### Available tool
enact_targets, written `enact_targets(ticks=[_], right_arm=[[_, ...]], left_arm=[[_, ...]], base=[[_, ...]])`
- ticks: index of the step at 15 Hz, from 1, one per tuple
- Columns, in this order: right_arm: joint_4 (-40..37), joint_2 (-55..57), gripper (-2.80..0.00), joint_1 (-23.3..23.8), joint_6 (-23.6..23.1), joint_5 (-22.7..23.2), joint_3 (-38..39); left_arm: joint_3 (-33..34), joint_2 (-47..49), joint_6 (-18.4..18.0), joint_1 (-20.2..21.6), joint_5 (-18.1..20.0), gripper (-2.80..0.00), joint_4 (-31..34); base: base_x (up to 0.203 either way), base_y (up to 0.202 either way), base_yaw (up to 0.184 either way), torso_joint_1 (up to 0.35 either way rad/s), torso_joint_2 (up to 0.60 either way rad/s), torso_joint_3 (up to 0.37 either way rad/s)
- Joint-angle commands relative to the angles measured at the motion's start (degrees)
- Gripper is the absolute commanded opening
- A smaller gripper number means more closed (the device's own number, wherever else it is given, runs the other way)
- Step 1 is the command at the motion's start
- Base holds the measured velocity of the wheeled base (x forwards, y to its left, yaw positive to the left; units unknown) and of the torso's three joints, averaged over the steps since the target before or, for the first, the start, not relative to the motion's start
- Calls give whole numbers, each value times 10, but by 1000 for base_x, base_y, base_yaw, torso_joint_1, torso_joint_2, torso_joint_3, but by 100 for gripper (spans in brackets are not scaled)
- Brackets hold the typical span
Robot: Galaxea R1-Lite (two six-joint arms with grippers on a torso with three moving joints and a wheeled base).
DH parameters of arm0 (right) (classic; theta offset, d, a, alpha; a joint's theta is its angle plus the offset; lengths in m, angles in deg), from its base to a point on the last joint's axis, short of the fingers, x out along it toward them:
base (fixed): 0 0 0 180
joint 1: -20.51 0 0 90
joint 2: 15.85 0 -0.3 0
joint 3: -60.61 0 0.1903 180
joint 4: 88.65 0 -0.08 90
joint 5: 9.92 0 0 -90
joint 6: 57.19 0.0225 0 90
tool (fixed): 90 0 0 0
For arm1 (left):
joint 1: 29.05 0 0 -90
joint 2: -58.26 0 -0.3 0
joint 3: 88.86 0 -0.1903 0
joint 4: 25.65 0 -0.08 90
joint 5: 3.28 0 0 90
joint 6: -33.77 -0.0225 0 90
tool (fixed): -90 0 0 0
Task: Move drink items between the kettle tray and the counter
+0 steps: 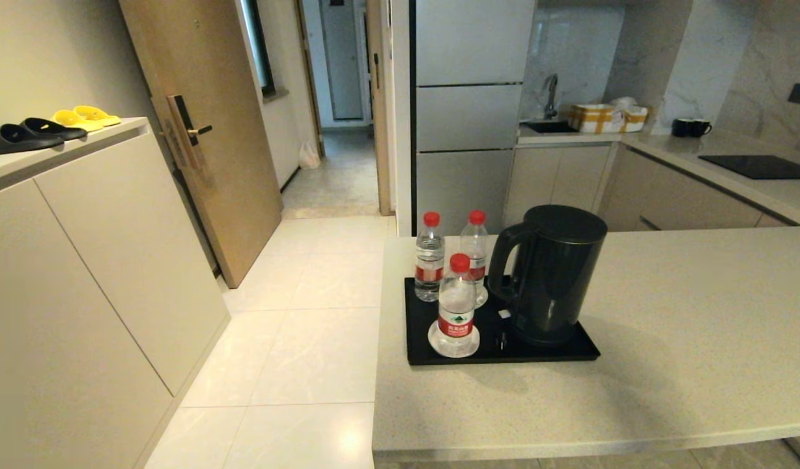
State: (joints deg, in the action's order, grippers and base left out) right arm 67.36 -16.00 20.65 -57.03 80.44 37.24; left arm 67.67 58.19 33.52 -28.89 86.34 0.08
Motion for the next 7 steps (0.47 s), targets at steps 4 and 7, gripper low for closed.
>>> enact_targets(ticks=[4,7], right_arm=[[1,2,-280,0,1,1,0],[1,2,-280,0,1,1,0]], left_arm=[[0,1,0,0,-1,-280,0],[0,1,0,0,-1,-280,0]], base=[[0,0,0,0,0,0],[0,0,0,0,0,0]])
